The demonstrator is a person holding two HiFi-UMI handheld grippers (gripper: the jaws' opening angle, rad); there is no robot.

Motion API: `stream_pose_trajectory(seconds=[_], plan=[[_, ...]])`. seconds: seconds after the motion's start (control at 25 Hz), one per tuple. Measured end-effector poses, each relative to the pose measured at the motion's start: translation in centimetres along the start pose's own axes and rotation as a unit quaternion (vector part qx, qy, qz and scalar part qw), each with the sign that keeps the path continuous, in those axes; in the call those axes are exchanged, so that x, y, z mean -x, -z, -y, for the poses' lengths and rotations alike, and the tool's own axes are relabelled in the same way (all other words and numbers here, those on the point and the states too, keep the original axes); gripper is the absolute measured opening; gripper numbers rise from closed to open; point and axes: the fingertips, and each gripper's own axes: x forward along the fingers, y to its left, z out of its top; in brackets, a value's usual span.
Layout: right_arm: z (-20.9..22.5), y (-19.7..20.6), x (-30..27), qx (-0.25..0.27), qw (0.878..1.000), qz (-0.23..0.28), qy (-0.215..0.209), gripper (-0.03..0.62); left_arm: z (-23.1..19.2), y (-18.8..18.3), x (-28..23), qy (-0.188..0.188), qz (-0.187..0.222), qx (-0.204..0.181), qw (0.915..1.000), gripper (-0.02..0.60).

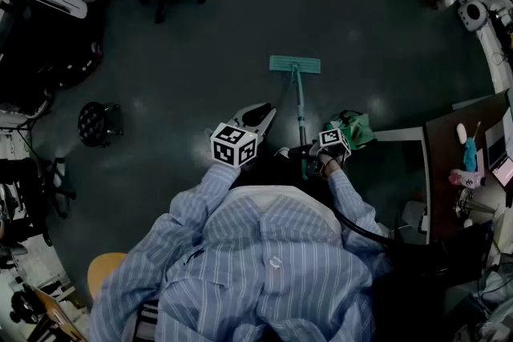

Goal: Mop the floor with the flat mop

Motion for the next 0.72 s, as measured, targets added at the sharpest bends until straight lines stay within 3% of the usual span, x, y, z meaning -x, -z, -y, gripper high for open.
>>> stream_pose_trajectory(seconds=[0.72], plan=[[0.51, -1.04, -0.04, 0.003, 1.000, -0.008, -0.007, 0.021, 0.19, -0.14, -0.91, -0.002, 0.001, -0.009, 1.0000, 0.060]])
